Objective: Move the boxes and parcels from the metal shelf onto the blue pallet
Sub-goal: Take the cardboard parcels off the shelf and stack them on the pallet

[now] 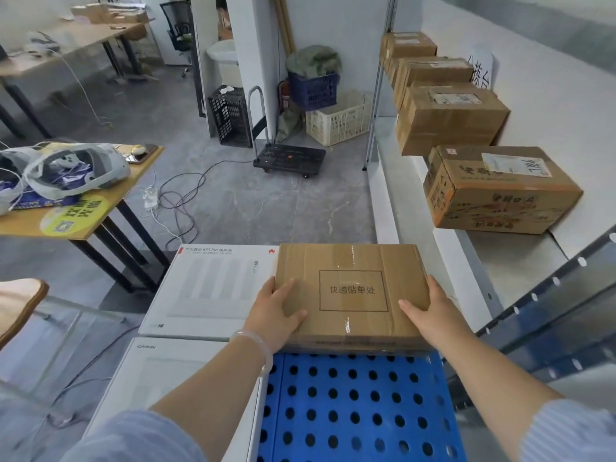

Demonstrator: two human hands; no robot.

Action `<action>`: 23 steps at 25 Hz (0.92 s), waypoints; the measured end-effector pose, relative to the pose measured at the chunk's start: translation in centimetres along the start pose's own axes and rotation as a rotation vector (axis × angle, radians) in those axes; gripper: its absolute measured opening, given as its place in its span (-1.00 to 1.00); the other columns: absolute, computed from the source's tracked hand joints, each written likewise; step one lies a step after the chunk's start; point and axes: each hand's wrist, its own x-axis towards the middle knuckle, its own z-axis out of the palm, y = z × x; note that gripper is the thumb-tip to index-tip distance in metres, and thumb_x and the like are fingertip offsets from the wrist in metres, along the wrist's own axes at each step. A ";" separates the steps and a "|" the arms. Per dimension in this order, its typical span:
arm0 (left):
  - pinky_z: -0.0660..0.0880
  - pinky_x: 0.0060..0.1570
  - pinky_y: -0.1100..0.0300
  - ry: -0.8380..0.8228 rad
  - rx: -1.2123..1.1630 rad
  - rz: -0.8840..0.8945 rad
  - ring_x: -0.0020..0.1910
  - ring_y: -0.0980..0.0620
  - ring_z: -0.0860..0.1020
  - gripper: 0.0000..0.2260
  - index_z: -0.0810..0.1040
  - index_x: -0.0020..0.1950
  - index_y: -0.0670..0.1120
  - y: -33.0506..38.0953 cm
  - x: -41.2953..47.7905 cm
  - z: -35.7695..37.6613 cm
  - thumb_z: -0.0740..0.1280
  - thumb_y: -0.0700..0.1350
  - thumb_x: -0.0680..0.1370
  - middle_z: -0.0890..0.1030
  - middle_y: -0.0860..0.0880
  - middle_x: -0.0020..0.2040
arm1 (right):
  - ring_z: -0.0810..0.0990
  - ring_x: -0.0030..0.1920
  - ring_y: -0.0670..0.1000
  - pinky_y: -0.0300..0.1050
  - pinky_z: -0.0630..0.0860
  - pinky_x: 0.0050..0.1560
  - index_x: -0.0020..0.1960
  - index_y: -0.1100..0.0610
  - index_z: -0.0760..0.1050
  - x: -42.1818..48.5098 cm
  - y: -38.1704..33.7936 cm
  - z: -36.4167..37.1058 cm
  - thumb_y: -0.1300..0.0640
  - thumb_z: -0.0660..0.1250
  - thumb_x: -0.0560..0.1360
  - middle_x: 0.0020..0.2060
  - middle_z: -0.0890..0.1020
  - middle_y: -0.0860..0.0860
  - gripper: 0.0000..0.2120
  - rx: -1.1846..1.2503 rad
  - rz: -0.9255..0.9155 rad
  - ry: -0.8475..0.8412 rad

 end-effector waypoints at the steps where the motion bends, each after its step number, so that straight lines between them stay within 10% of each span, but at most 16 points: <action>1: 0.15 0.47 0.01 0.004 0.022 -0.006 0.51 -0.03 0.11 -0.37 0.13 0.54 0.15 -0.1 -0.1 0.1 0.32 0.14 0.53 0.02 0.02 0.57 | 0.37 0.37 0.13 0.08 0.38 0.27 0.57 -0.05 -0.15 0.1 0.0 0.0 -0.20 0.30 0.50 0.47 0.28 0.06 -0.15 -0.016 0.002 -0.009; 10: -0.03 0.49 -0.12 -0.093 0.367 -0.021 0.54 -0.06 -0.08 -0.05 -0.19 0.50 0.32 -0.9 -1.6 -0.2 0.25 0.52 0.27 -0.09 0.02 0.58 | -0.33 0.50 -0.02 0.10 -0.22 0.44 0.53 -0.25 -0.13 -2.2 0.2 1.2 -0.59 0.02 0.29 0.53 -0.27 -0.12 -0.08 -0.542 -0.306 0.018; 17: 0.12 0.44 -0.15 -0.031 0.360 -0.015 0.52 -0.04 0.09 -0.08 -0.18 0.51 0.30 -1.1 -0.7 0.3 0.23 0.50 0.31 0.18 0.05 0.53 | -0.39 0.48 0.00 0.14 -0.22 0.47 0.54 -0.23 -0.17 -1.1 -0.3 1.4 -0.57 0.00 0.32 0.53 -0.29 -0.09 -0.09 -0.589 -0.257 -0.015; 23: 0.00 0.49 -0.13 -0.027 0.385 -0.038 0.55 -0.09 -0.10 -0.10 -0.18 0.52 0.29 -0.7 -1.3 0.1 0.23 0.49 0.34 -0.10 0.00 0.59 | -0.34 0.50 -0.01 0.11 -0.28 0.48 0.54 -0.20 -0.17 -2.5 -1.0 1.3 -0.51 0.01 0.38 0.55 -0.22 -0.06 -0.15 -0.588 -0.306 0.031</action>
